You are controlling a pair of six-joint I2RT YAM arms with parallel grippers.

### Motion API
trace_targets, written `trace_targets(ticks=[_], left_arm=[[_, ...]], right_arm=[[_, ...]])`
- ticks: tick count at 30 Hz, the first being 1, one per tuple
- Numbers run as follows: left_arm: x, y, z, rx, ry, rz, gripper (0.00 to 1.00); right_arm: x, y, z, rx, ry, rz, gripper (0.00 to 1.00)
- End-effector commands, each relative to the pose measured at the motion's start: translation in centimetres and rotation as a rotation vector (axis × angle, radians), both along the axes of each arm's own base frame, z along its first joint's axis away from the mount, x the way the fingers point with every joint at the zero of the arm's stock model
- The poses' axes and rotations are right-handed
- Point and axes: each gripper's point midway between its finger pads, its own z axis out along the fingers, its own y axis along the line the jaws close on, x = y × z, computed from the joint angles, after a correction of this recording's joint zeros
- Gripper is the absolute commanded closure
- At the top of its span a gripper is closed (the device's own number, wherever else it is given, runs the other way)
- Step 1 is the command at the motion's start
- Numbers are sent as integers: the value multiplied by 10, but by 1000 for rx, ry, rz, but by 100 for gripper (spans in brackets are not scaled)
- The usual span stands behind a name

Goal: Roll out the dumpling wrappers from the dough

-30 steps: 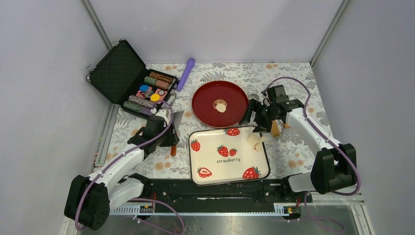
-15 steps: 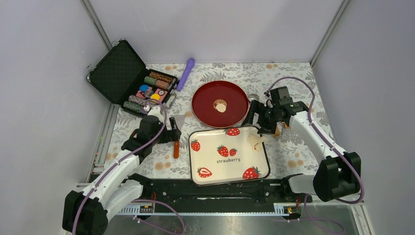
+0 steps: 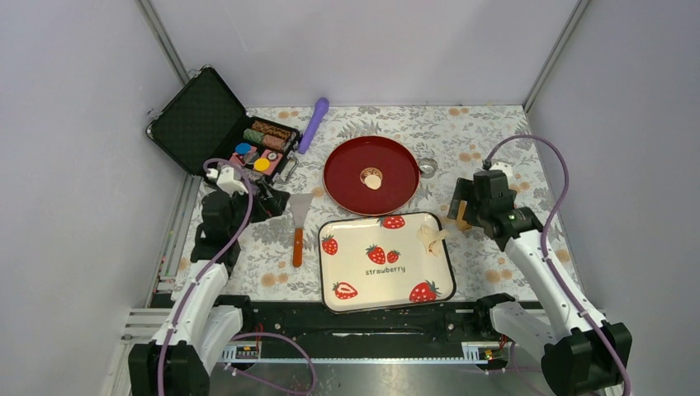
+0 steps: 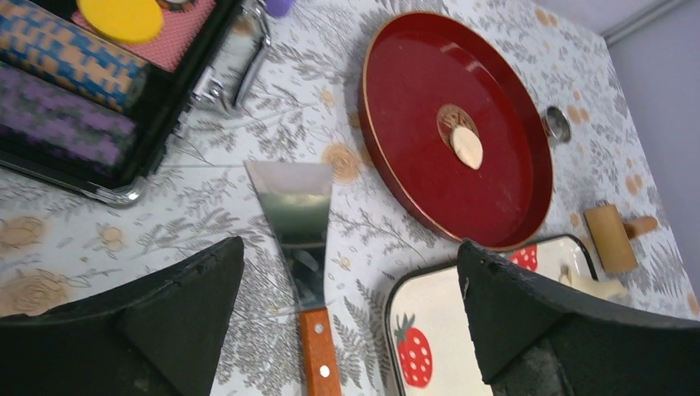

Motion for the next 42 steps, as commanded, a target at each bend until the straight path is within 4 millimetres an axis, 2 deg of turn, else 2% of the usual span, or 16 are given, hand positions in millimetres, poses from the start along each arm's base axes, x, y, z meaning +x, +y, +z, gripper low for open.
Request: trace_targets(ticks=[1, 7, 11, 14, 16, 18, 21, 26, 29, 32, 34, 39, 42], left_arm=[[16, 10, 31, 10, -167, -15, 1], [29, 43, 24, 233, -182, 73, 1], [35, 60, 4, 291, -182, 152, 1], [41, 65, -10, 319, -174, 164, 1], [45, 70, -18, 340, -171, 185, 1], [48, 72, -23, 363, -196, 190, 1], [53, 76, -23, 386, -257, 207, 1], [60, 76, -14, 420, -376, 204, 1], [65, 74, -19, 408, -400, 204, 1], [67, 74, -29, 413, -394, 196, 1], [73, 85, -29, 402, -380, 265, 1], [75, 85, -33, 401, -345, 265, 1], [76, 81, -35, 413, -338, 238, 1]], right_arm=[[10, -46, -8, -199, -127, -146, 0], [19, -32, -16, -84, -364, -116, 1], [23, -26, -6, -131, -598, 17, 0], [25, -35, -15, -211, -672, 22, 0], [26, -45, -27, -255, -658, -21, 1], [31, -45, -38, -262, -638, -21, 1], [44, -33, -36, -260, -640, 48, 0], [74, -27, -28, -226, -665, 49, 0], [88, -25, -30, -256, -632, 96, 0], [94, -32, -41, -252, -640, 94, 0], [98, -34, -52, -240, -638, 86, 0], [105, -37, -52, -235, -623, 78, 1], [104, -45, -50, -241, -626, 19, 1]])
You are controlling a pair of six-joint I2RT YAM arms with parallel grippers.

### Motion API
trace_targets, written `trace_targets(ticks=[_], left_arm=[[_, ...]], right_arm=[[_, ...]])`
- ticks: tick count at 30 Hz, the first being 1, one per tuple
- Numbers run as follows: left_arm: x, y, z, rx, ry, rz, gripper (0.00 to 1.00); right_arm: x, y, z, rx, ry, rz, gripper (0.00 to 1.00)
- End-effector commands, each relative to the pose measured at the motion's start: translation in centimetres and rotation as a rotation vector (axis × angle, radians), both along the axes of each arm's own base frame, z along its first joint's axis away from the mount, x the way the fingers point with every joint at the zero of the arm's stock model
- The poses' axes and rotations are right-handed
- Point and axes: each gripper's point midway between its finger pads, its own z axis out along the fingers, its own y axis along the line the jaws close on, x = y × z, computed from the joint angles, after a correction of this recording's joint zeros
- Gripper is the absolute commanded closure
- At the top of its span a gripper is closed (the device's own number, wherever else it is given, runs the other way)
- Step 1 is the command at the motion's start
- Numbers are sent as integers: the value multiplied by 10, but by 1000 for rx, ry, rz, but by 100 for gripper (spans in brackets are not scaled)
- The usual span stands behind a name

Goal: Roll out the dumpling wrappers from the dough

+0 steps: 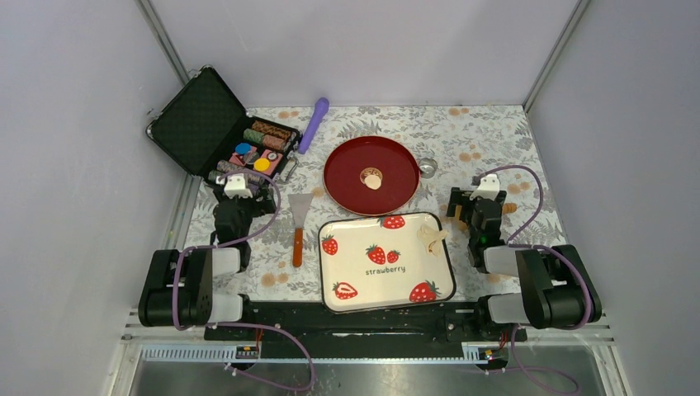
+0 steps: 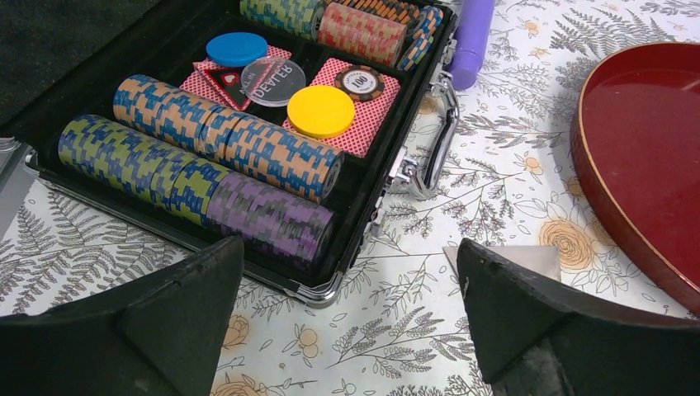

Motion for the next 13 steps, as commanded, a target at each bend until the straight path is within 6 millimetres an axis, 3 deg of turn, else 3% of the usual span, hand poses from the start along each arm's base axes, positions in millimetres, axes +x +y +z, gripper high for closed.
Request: trace_targets(ticks=[1, 13], left_arm=[[13, 1, 28, 13, -98, 1, 1], [16, -7, 27, 44, -82, -5, 1]], right_arm=[[19, -6, 34, 17, -123, -44, 1], [19, -6, 34, 18, -121, -46, 0]])
